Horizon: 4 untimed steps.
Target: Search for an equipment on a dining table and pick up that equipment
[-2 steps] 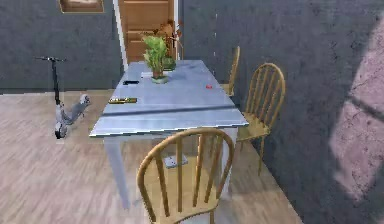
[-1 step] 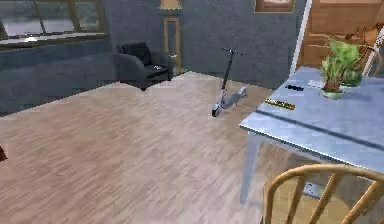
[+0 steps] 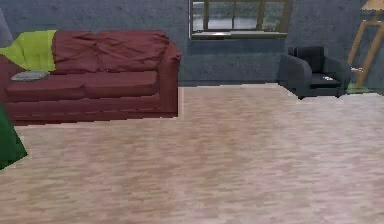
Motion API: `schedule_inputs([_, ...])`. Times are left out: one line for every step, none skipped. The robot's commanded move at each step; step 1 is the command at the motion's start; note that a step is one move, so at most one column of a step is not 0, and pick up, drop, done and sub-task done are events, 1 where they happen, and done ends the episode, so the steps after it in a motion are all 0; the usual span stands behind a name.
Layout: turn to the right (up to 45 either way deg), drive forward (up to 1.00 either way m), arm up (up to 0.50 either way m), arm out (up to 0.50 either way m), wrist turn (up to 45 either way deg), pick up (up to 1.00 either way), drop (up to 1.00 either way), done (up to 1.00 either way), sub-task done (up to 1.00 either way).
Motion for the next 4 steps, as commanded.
schedule_inputs([-6.0, 0.00, 0.00, 0.00, 0.0, 0.00, 0.00, 0.00, 0.00])
schedule_inputs([0.0, 0.15, 0.00, 0.00, 0.0, 0.00, 0.00, 0.00, 0.00])
schedule_inputs([42.0, 0.00, 0.00, 0.00, 0.0, 0.00, 0.00, 0.00, 0.00])
schedule_inputs([0.0, 1.00, 0.00, 0.00, 0.0, 0.00, 0.00, 0.00, 0.00])
